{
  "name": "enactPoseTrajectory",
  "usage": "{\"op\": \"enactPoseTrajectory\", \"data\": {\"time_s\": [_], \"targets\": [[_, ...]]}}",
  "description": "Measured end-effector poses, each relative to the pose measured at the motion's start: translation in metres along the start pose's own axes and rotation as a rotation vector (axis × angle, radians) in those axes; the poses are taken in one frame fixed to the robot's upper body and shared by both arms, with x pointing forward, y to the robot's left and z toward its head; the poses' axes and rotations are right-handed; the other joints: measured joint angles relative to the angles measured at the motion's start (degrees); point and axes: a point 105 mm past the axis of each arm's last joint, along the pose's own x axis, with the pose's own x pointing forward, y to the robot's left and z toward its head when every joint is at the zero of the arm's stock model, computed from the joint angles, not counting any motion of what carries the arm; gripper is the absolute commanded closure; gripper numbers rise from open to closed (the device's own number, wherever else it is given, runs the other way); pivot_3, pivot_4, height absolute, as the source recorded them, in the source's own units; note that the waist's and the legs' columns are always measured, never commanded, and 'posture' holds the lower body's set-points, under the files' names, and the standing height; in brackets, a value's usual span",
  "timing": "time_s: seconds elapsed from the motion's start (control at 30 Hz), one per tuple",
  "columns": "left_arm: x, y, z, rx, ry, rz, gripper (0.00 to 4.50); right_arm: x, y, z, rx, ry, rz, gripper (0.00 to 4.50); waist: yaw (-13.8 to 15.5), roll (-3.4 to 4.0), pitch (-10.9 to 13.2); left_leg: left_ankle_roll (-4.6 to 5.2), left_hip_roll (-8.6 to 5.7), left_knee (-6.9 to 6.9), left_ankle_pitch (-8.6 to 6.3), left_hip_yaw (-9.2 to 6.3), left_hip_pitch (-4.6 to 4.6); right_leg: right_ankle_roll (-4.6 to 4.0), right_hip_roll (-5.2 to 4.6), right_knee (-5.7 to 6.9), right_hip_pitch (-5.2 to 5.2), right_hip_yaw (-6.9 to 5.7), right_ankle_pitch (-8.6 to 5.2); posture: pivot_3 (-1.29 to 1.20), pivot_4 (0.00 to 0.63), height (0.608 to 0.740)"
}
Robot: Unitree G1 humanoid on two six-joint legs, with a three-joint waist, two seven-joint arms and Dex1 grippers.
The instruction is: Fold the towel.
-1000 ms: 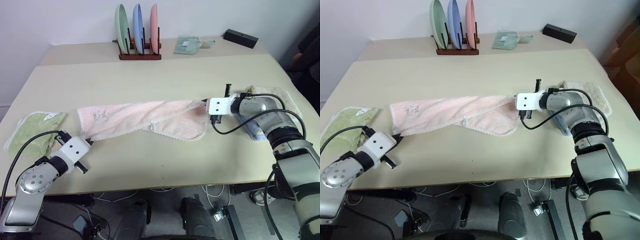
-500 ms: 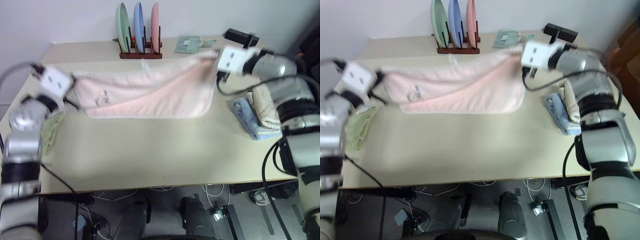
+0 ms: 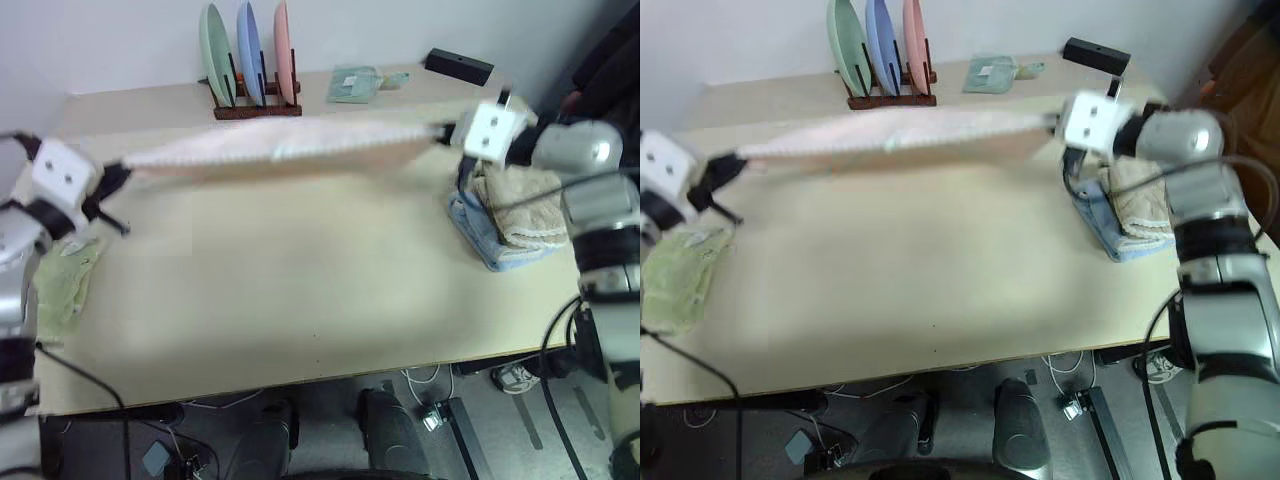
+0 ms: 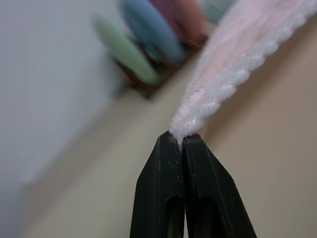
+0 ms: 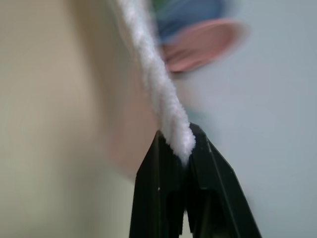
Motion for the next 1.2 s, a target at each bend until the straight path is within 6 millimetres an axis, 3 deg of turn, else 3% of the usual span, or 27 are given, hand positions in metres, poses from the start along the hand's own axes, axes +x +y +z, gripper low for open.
{"op": "enactPoseTrajectory", "data": {"time_s": [0.1,0.17,0.33,0.43,0.63,0.77,0.97,1.2], "targets": [[-0.028,-0.027,-0.01,-0.061,0.079,-0.11,4.5,-0.017,0.047,-0.009,0.09,0.048,0.193,4.47,0.65,0.08,0.05,0.1,0.07,0.22,-0.07,-0.03,0.02,-0.02,-0.03,0.04,0.11,0.02,0.01,0.0,0.15,0.736],[-0.045,-0.046,-0.015,-0.109,0.129,-0.183,4.5,-0.03,0.063,-0.009,0.147,0.076,0.27,4.47,1.36,0.07,0.04,0.14,0.09,0.27,-0.1,-0.01,0.14,-0.03,-0.03,0.01,0.25,0.05,0.0,0.0,0.15,0.736],[-0.077,-0.072,-0.022,-0.205,0.244,-0.295,4.5,-0.057,0.086,0.002,0.261,0.101,0.387,4.47,2.19,0.01,0.01,0.16,0.22,0.34,-0.11,0.34,0.23,-0.08,-0.02,-0.02,0.37,0.06,0.0,0.0,0.15,0.736],[-0.083,-0.076,-0.019,-0.232,0.263,-0.335,4.5,-0.06,0.092,0.003,0.292,0.114,0.414,4.47,3.0,0.01,0.01,0.16,0.33,0.41,-0.12,0.56,0.24,-0.28,-0.01,-0.05,0.37,0.07,-0.03,0.0,0.15,0.736],[-0.052,-0.056,-0.024,-0.211,0.213,-0.249,4.5,-0.036,0.073,-0.002,0.267,0.084,0.305,4.47,3.3,-0.03,0.0,0.16,0.53,0.43,-0.11,0.87,0.25,-0.19,0.05,-0.09,0.38,0.06,0.13,0.0,0.15,0.736],[-0.022,-0.049,-0.044,-0.203,0.221,-0.209,4.5,-0.01,0.071,-0.021,0.276,0.111,0.273,4.47,3.2,-0.06,-0.01,0.15,0.48,0.39,-0.11,0.89,0.24,-0.18,0.06,-0.08,0.32,0.06,0.15,0.0,0.15,0.736],[0.017,-0.041,-0.058,-0.189,0.202,-0.181,4.5,0.019,0.061,-0.045,0.273,0.167,0.225,4.47,2.87,-0.06,-0.01,0.12,0.41,0.34,-0.09,0.88,0.24,-0.18,0.09,-0.06,0.27,0.06,0.2,0.0,0.15,0.736],[0.038,-0.041,-0.076,-0.197,0.223,-0.164,4.5,0.037,0.062,-0.058,0.281,0.192,0.21,4.47,2.66,-0.06,-0.01,0.05,0.42,0.34,-0.05,0.87,0.24,-0.2,0.17,-0.05,0.24,0.06,0.28,0.0,0.15,0.736]]}}
